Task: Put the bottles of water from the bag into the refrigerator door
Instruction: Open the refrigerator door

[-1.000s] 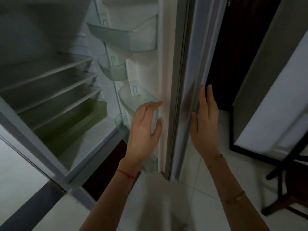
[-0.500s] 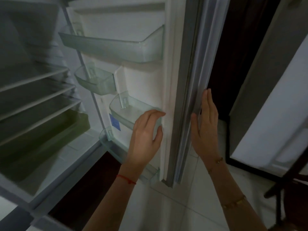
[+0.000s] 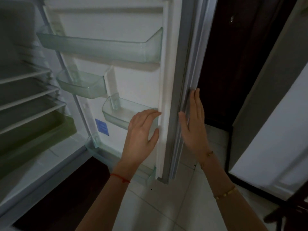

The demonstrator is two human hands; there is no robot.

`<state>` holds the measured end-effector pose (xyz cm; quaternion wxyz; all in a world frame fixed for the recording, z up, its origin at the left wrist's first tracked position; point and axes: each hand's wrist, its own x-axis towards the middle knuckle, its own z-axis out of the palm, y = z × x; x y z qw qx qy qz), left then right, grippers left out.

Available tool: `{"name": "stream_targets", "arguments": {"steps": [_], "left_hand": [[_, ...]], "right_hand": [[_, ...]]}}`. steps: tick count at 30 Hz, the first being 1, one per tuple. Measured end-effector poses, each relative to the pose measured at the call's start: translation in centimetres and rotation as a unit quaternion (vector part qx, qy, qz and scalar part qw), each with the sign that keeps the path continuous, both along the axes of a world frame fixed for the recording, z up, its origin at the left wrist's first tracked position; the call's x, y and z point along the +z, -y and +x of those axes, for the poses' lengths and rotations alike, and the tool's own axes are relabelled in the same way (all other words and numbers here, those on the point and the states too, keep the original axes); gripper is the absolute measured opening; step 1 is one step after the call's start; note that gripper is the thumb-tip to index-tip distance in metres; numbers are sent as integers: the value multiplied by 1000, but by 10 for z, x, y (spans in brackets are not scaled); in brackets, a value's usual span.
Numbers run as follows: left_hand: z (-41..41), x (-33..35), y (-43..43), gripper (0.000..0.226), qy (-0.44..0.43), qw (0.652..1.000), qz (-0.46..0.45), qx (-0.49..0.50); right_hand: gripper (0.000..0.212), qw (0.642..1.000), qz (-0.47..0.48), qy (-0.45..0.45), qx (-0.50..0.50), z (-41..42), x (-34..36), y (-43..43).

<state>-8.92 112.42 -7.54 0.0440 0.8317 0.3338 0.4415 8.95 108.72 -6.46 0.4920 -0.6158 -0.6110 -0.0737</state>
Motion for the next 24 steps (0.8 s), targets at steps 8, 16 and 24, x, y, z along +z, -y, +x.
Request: {"name": "stream_targets", "arguments": {"steps": [8,16,24], "left_hand": [[44,0,-37,52,-37,999,21,7],[91,0,-81,50,-96,985,76,121],[136,-5,-132,50,-58,986,85,132]], "right_hand": [[65,999,-24,-38,18,52,4,-52],[65,995,-27,-73,62,95,7,-111],[63,989,-26,-94,109,137,7,-173]]}}
